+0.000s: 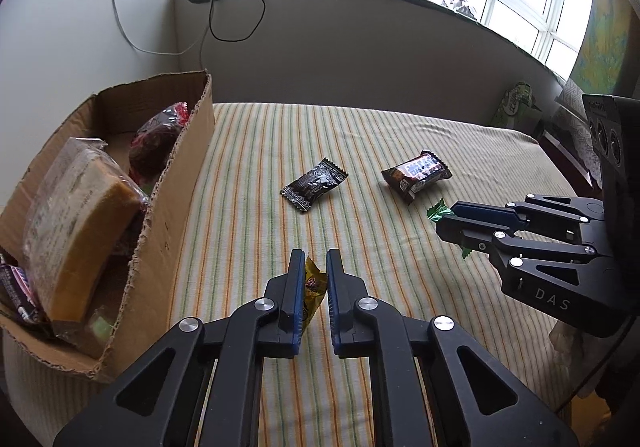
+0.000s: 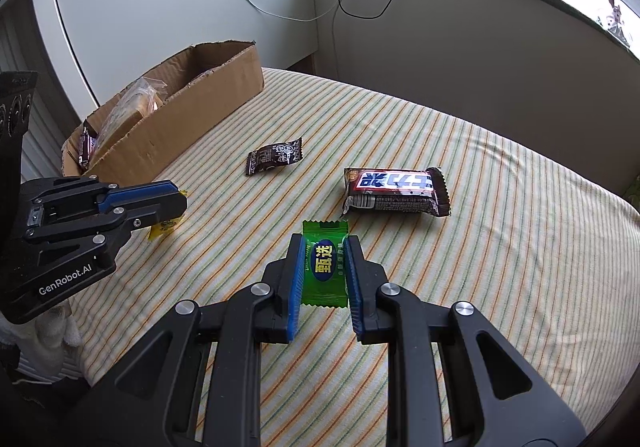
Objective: Organize snacks
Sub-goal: 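Carry the yellow and green packets into the box and open both tools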
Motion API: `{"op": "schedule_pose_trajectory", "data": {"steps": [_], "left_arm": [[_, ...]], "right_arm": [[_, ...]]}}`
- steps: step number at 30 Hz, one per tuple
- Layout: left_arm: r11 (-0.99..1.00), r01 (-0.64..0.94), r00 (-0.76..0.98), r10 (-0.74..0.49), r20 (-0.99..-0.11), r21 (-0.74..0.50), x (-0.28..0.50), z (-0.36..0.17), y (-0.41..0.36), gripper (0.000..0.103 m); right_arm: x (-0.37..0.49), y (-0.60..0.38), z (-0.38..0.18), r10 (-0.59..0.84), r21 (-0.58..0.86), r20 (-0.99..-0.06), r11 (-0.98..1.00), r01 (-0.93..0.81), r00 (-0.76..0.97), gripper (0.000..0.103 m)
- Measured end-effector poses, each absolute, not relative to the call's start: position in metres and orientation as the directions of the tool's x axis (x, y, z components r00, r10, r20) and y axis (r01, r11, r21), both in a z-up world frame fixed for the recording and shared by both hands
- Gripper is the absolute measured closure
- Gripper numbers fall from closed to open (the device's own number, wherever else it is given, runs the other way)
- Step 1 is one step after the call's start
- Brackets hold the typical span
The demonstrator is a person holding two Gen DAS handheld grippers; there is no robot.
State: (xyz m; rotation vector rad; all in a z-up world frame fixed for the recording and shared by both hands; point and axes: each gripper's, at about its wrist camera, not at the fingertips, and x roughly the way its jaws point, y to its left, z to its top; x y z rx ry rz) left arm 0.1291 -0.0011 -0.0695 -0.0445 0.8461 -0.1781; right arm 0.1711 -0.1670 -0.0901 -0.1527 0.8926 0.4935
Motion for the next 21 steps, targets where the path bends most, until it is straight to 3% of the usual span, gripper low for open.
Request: {"op": "schedule_pose_trajectory", "data": {"steps": [6, 14, 21], "left_arm": [[0.981, 0.142, 0.65, -0.193, -0.735, -0.133, 0.122, -0.066, 0.01, 0.095], [0.954, 0.104, 0.684, -0.273, -0.676, -0.28, 0.121, -0.035, 0.033, 0.095], [0.955, 0.051, 0.724, -0.236, -0.648, -0.291, 0.122, -0.015, 0.064, 0.095]], "right_arm": [[0.168, -0.166, -0.088, 0.352, 0.069, -0.772, 0.874, -0.48, 0.529, 0.083], [0.168, -0.161, -0.074, 0.368, 0.063, -0.751, 0.866, -0.496, 0.547, 0.083], [0.179, -0.142, -0.053, 0.386, 0.049, -0.731, 0.852, -0.521, 0.563, 0.083]]}}
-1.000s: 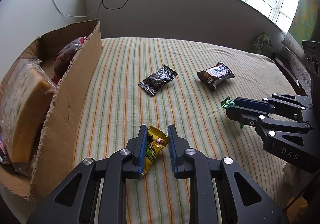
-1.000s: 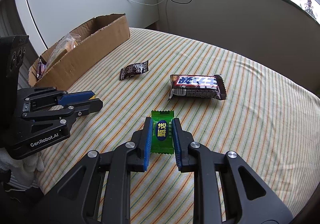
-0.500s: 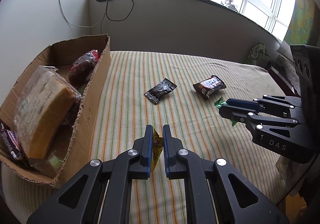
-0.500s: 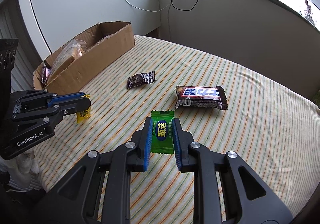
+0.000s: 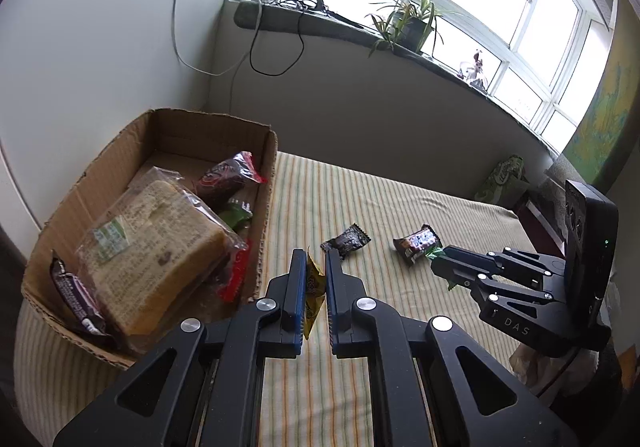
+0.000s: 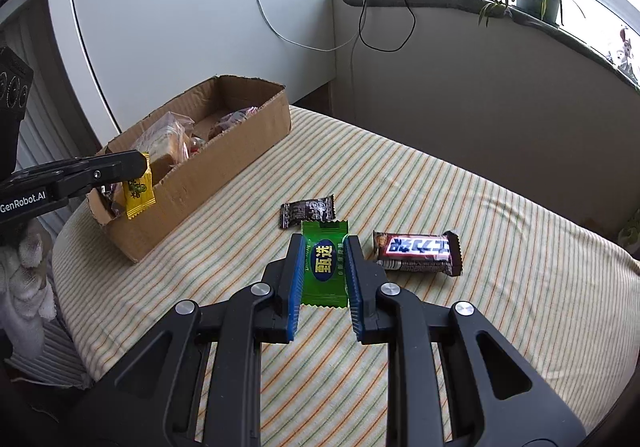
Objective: Organize snacks
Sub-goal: 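Carry the yellow and green packets into the box and open both tools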
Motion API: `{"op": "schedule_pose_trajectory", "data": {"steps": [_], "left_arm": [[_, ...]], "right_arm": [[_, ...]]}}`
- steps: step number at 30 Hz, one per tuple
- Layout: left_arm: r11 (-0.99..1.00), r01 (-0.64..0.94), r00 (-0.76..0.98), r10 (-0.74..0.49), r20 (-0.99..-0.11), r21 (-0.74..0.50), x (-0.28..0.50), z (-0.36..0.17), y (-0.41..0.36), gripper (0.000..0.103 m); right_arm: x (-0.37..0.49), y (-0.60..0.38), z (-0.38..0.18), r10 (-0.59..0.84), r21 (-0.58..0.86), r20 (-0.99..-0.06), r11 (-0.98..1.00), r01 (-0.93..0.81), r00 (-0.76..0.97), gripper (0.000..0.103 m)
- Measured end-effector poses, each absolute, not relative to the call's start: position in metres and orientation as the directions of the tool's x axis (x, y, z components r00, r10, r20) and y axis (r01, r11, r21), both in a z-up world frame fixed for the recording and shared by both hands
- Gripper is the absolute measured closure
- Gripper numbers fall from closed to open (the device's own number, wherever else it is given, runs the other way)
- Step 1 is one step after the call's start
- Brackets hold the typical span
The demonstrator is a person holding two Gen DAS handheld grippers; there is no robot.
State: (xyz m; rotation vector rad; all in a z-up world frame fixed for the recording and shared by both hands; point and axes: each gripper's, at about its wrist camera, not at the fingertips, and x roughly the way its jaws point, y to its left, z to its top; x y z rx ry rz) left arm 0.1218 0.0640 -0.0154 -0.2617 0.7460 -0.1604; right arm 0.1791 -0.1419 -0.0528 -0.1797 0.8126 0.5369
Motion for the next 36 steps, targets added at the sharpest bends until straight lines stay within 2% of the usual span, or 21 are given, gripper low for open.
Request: {"op": "schedule_pose_trajectory", "data": {"steps": [14, 24, 36], "left_arm": [[0.961, -0.043, 0.775, -0.14, -0.616, -0.272, 0.148, 0.004, 0.138, 0.095], [0.96, -0.08, 0.77, -0.112, -0.628, -0.269, 0.178, 0.0, 0.163, 0.095], [0.967, -0.107, 0.764, -0.069, -0.641, -0.232, 0.189, -0.009, 0.168, 0.095]], "right_arm": [[0.219, -0.054, -0.018, 0.453, 0.045, -0.696, 0.802, -0.595, 0.558, 0.083], [0.241, 0.01, -0.032, 0.479, 0.055, -0.721, 0.759, -0.648, 0.5, 0.083], [0.252, 0.029, -0.045, 0.498, 0.1, -0.741, 0.746, -0.659, 0.451, 0.082]]}}
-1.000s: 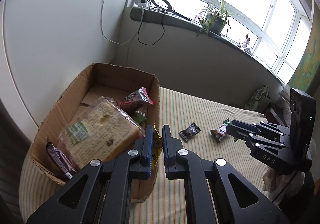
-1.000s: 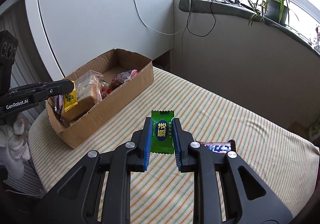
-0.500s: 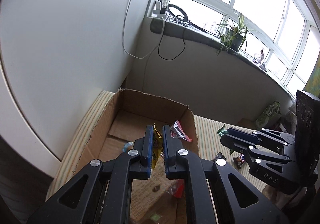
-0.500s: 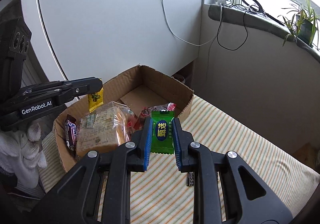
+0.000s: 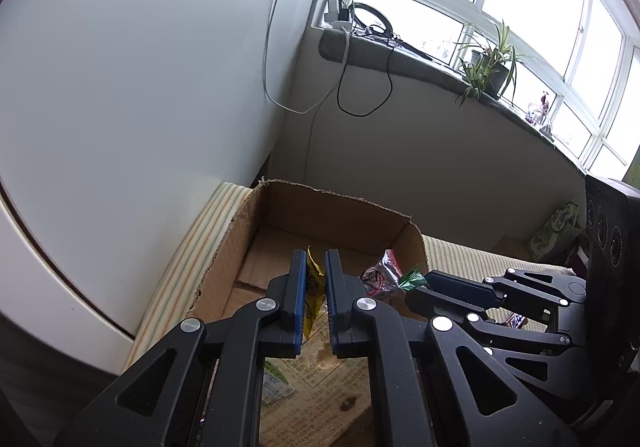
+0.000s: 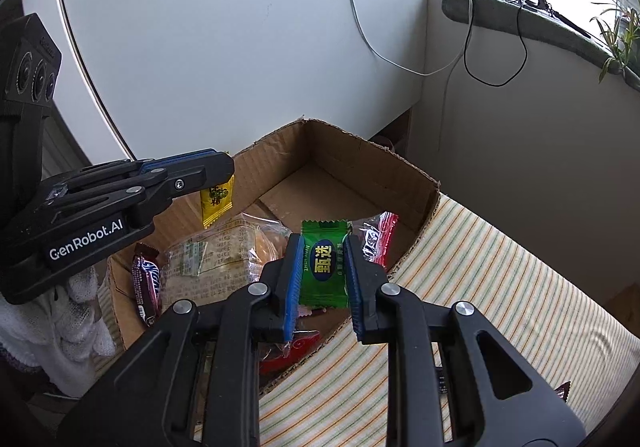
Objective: Organize snacks
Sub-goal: 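Carry the yellow and green packets into the box and open both tools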
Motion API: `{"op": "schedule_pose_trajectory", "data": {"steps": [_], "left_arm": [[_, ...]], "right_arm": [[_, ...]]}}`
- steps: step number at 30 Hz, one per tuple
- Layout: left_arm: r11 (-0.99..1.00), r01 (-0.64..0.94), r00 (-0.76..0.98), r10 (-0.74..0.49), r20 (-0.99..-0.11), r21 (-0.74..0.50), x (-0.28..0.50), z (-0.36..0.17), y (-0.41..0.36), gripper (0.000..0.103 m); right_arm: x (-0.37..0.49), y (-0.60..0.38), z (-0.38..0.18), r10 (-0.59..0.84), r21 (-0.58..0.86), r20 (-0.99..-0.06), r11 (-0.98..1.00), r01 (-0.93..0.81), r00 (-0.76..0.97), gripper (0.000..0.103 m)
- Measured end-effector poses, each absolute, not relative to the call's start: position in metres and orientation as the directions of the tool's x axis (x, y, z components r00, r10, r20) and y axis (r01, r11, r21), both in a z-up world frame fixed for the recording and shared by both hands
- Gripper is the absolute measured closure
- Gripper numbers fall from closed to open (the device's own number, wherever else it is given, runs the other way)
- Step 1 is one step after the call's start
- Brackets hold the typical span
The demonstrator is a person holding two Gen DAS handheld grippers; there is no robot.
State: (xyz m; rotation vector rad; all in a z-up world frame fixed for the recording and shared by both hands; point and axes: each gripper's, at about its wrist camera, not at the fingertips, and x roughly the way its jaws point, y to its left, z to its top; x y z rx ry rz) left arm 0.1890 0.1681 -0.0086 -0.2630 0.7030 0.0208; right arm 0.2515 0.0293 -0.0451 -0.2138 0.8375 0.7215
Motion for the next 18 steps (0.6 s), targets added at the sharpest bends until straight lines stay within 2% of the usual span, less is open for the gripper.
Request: {"op": "schedule_pose_trajectory", "data": {"steps": [3, 5, 7, 10, 12, 13, 15, 18], "left_arm": [[0.967, -0.111, 0.766, -0.062, -0.64, -0.227, 0.189, -0.008, 0.168, 0.09], [0.967, -0.116, 0.769, -0.059, -0.637, -0.229, 0.188, -0.008, 0.169, 0.086], [0.967, -0.119, 0.77, -0.053, -0.635, -0.226, 0.188, -0.007, 0.169, 0.086], [0.969, -0.123, 0.775, -0.041, -0.631, -0.214, 0.185, -0.005, 0.168, 0.085], [0.968, -0.126, 0.779, -0.038, -0.626, -0.215, 0.184, -0.004, 0.168, 0.078], [0.968, -0.127, 0.78, -0.038, -0.624, -0.217, 0.183, -0.003, 0.167, 0.074], [0.967, -0.127, 0.783, -0.038, -0.621, -0.22, 0.181, -0.001, 0.166, 0.074], [0.968, -0.122, 0.79, -0.039, -0.612, -0.218, 0.176, 0.003, 0.162, 0.074]], "right_arm": [[0.248, 0.029, -0.042, 0.499, 0.092, -0.736, 0.743, -0.663, 0.457, 0.078], [0.247, 0.029, -0.04, 0.494, 0.082, -0.734, 0.746, -0.661, 0.466, 0.06], [0.244, 0.028, -0.039, 0.494, 0.074, -0.728, 0.745, -0.662, 0.474, 0.051], [0.24, 0.027, -0.036, 0.487, 0.061, -0.727, 0.747, -0.662, 0.483, 0.051], [0.239, 0.025, -0.034, 0.482, 0.054, -0.728, 0.748, -0.661, 0.487, 0.051], [0.237, 0.024, -0.034, 0.479, 0.049, -0.729, 0.749, -0.661, 0.489, 0.048], [0.234, 0.021, -0.031, 0.474, 0.04, -0.725, 0.753, -0.657, 0.5, 0.038], [0.23, 0.01, -0.025, 0.476, 0.042, -0.715, 0.76, -0.648, 0.512, 0.036]]}}
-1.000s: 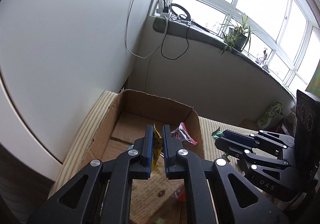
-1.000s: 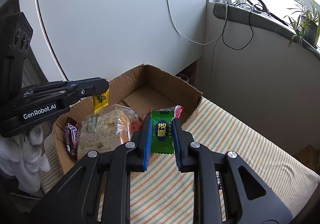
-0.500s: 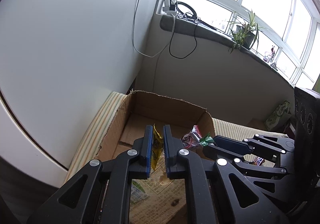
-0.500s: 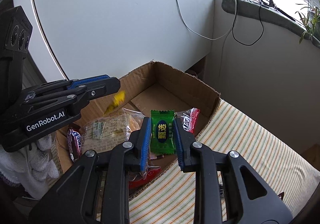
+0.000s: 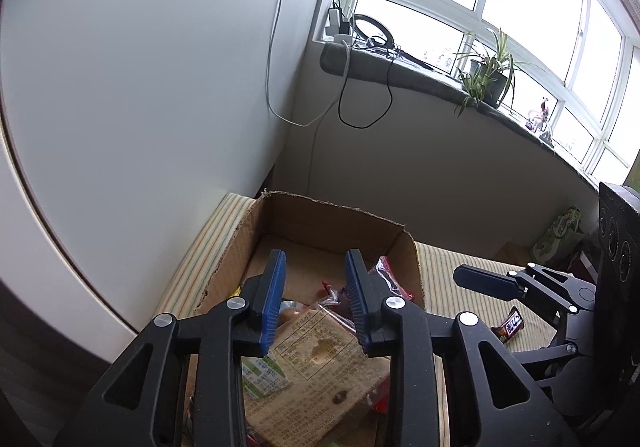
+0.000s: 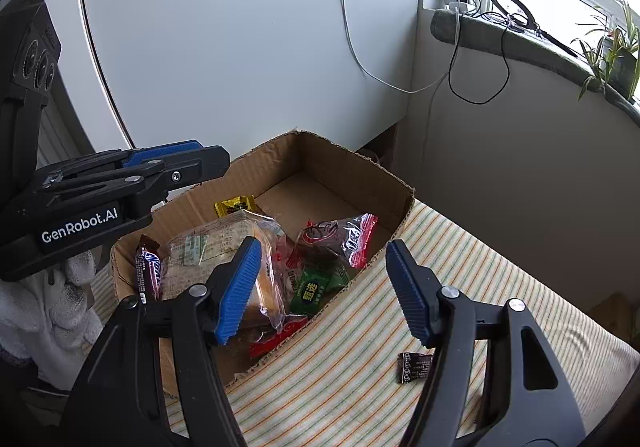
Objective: Organize snacks
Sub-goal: 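Carry the yellow and green packets into the box and open both tools, then withdraw both tools from the box toward the remaining chocolates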
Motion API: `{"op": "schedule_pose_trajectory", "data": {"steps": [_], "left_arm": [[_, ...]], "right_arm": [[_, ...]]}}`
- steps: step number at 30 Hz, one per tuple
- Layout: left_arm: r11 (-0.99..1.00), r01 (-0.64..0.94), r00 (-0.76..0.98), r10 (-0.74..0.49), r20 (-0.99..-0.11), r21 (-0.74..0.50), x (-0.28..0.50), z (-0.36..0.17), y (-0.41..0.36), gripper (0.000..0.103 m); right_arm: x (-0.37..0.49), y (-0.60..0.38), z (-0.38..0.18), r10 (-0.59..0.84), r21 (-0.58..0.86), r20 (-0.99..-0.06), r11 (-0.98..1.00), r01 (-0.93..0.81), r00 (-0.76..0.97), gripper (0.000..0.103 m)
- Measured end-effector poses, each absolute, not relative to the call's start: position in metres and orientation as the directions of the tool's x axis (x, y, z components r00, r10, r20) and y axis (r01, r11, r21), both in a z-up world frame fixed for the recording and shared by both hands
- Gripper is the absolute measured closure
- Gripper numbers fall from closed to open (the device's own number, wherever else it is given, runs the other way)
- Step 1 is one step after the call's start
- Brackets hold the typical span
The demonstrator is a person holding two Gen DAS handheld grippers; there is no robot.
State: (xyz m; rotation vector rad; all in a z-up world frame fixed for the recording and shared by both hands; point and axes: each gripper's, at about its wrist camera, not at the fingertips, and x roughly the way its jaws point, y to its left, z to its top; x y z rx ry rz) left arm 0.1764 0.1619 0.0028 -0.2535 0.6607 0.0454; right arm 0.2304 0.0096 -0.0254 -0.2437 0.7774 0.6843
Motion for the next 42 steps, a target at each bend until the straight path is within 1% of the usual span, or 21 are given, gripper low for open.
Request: {"op": "schedule_pose_trajectory", "data": {"steps": [2, 3, 4, 6, 7, 8, 10, 12, 13, 14, 15, 22, 26, 30, 35, 38, 42], "left_arm": [[0.968, -0.117, 0.793, -0.044, -0.608, -0.224, 0.174, 0.005, 0.158, 0.072], [0.966, -0.115, 0.793, -0.05, -0.607, -0.23, 0.173, 0.005, 0.157, 0.07], [0.966, -0.111, 0.794, -0.056, -0.606, -0.234, 0.172, 0.005, 0.155, 0.065], [0.965, -0.106, 0.795, -0.062, -0.603, -0.239, 0.17, 0.006, 0.15, 0.064], [0.965, -0.101, 0.796, -0.066, -0.602, -0.24, 0.169, 0.007, 0.147, 0.064], [0.966, -0.098, 0.797, -0.069, -0.6, -0.241, 0.169, 0.007, 0.144, 0.061], [0.965, -0.093, 0.801, -0.072, -0.594, -0.243, 0.166, 0.009, 0.139, 0.057], [0.965, -0.083, 0.803, -0.082, -0.59, -0.247, 0.165, 0.011, 0.133, 0.056], [0.965, -0.077, 0.803, -0.088, -0.589, -0.249, 0.164, 0.011, 0.13, 0.054], [0.966, -0.072, 0.803, -0.092, -0.589, -0.249, 0.164, 0.011, 0.127, 0.049], [0.966, -0.069, 0.804, -0.095, -0.587, -0.25, 0.164, 0.012, 0.124, 0.047], [0.963, -0.021, 0.799, -0.146, -0.584, -0.27, 0.159, 0.009, 0.098, 0.047], [0.957, 0.028, 0.788, -0.199, -0.583, -0.288, 0.159, 0.006, 0.076, 0.047], [0.957, 0.075, 0.769, -0.235, -0.594, -0.282, 0.163, 0.0, 0.051, 0.047], [0.957, 0.118, 0.734, -0.264, -0.626, -0.266, 0.169, -0.017, 0.02, 0.047], [0.96, 0.139, 0.708, -0.268, -0.654, -0.244, 0.175, -0.03, 0.003, 0.047], [0.965, 0.149, 0.677, -0.26, -0.689, -0.218, 0.187, -0.046, -0.013, 0.047]], "right_arm": [[0.229, 0.0, -0.023, 0.473, 0.042, -0.713, 0.766, -0.642, 0.518, 0.035], [0.228, -0.004, -0.022, 0.468, 0.038, -0.714, 0.769, -0.638, 0.521, 0.035], [0.228, -0.009, -0.021, 0.463, 0.037, -0.716, 0.772, -0.634, 0.523, 0.035], [0.226, -0.02, -0.021, 0.454, 0.035, -0.718, 0.781, -0.624, 0.528, 0.034], [0.225, -0.026, -0.02, 0.449, 0.036, -0.719, 0.786, -0.617, 0.531, 0.029], [0.225, -0.033, -0.019, 0.444, 0.036, -0.718, 0.793, -0.608, 0.537, 0.022], [0.222, -0.049, -0.017, 0.438, 0.043, -0.711, 0.809, -0.587, 0.551, 0.016], [0.221, -0.066, -0.015, 0.434, 0.056, -0.707, 0.822, -0.567, 0.558, 0.014], [0.221, -0.074, -0.015, 0.429, 0.061, -0.707, 0.829, -0.556, 0.562, 0.014], [0.221, -0.083, -0.014, 0.422, 0.065, -0.708, 0.837, -0.543, 0.566, 0.014], [0.222, -0.091, -0.014, 0.414, 0.068, -0.709, 0.845, -0.53, 0.57, 0.014], [0.222, -0.148, -0.02, 0.363, 0.095, -0.728, 0.893, -0.439, 0.581, 0.014], [0.222, -0.173, -0.028, 0.345, 0.106, -0.741, 0.907, -0.407, 0.577, 0.014], [0.223, -0.192, -0.035, 0.341, 0.123, -0.75, 0.914, -0.387, 0.566, 0.014], [0.227, -0.203, -0.046, 0.353, 0.107, -0.759, 0.896, -0.43, 0.547, 0.014], [0.227, -0.207, -0.053, 0.382, 0.098, -0.761, 0.867, -0.489, 0.525, 0.014], [0.229, -0.208, -0.058, 0.394, 0.026, -0.764, 0.81, -0.585, 0.512, 0.014]]}}
